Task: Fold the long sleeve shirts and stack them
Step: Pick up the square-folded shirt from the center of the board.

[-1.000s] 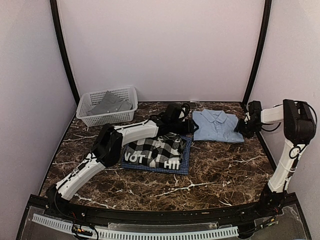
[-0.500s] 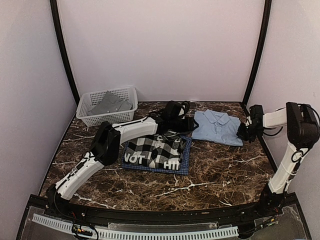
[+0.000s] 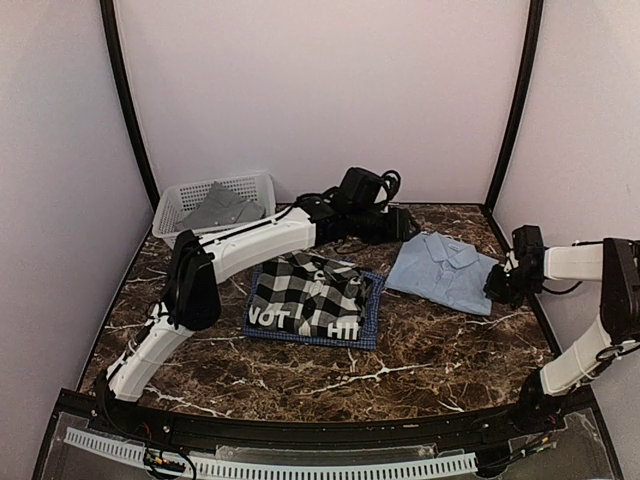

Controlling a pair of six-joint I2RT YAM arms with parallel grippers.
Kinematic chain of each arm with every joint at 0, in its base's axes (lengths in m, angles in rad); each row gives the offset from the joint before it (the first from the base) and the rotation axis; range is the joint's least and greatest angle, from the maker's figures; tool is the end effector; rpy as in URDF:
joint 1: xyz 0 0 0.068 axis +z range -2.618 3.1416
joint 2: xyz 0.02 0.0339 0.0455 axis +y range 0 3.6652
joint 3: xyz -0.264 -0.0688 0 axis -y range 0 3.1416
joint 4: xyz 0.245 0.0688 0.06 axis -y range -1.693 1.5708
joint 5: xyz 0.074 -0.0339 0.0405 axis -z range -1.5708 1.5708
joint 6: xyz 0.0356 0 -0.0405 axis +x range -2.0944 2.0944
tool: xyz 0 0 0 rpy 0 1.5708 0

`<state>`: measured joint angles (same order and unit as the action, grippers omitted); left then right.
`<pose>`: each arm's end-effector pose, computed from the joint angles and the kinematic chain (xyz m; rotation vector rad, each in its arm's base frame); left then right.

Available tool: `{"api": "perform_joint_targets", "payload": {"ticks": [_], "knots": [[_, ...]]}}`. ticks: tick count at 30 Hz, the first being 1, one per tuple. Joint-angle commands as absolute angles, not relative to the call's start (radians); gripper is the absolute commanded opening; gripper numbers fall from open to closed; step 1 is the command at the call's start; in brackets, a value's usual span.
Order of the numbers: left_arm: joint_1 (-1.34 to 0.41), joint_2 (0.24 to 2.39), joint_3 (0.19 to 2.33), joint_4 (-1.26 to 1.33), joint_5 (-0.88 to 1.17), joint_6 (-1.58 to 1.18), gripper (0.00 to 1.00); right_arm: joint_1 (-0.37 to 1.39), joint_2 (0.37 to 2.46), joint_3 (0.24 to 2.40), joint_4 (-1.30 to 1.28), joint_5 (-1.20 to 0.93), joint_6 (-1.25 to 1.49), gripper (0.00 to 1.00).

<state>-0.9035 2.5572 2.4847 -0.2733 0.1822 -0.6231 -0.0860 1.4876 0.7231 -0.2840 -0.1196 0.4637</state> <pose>0.3610 -0.4686 0.2643 0.4266 2.0589 -1.1577 0.2703 -0.0190 0.1555 0.6749 2.5487 0.2873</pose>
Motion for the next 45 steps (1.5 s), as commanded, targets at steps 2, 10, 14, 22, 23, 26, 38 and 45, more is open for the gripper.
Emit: {"api": "perform_joint_targets", "payload": {"ticks": [2,10,14,22,23,26,38,45], "knots": [[-0.957,2.526,2.424,-0.433,0.113,-0.628,0.57,-0.105,1.378,0.685,-0.394,0.026,0.504,0.0],[-1.026,2.553,2.402,-0.486,0.0,-0.655,0.55,-0.158,1.324,0.656,-0.424,0.064,0.543,0.0],[-1.05,2.599,2.42,-0.48,-0.077,-0.665,0.55,-0.176,1.317,0.661,-0.41,0.043,0.56,0.13],[-1.061,2.699,2.471,-0.43,-0.123,-0.655,0.5,-0.176,1.236,0.687,-0.381,0.021,0.53,0.42],[-1.062,2.703,2.472,-0.425,-0.121,-0.651,0.48,-0.176,1.228,0.69,-0.377,0.015,0.525,0.43],[-1.063,2.722,2.481,-0.42,-0.121,-0.649,0.45,-0.176,1.213,0.708,-0.371,0.004,0.513,0.44],[-1.085,2.647,2.416,-0.474,-0.033,-0.626,0.02,-0.176,1.258,0.739,-0.342,-0.005,0.484,0.46],[-1.127,2.494,2.224,-0.56,0.054,-0.592,0.0,-0.176,1.293,0.727,-0.31,-0.01,0.474,0.48]]}}
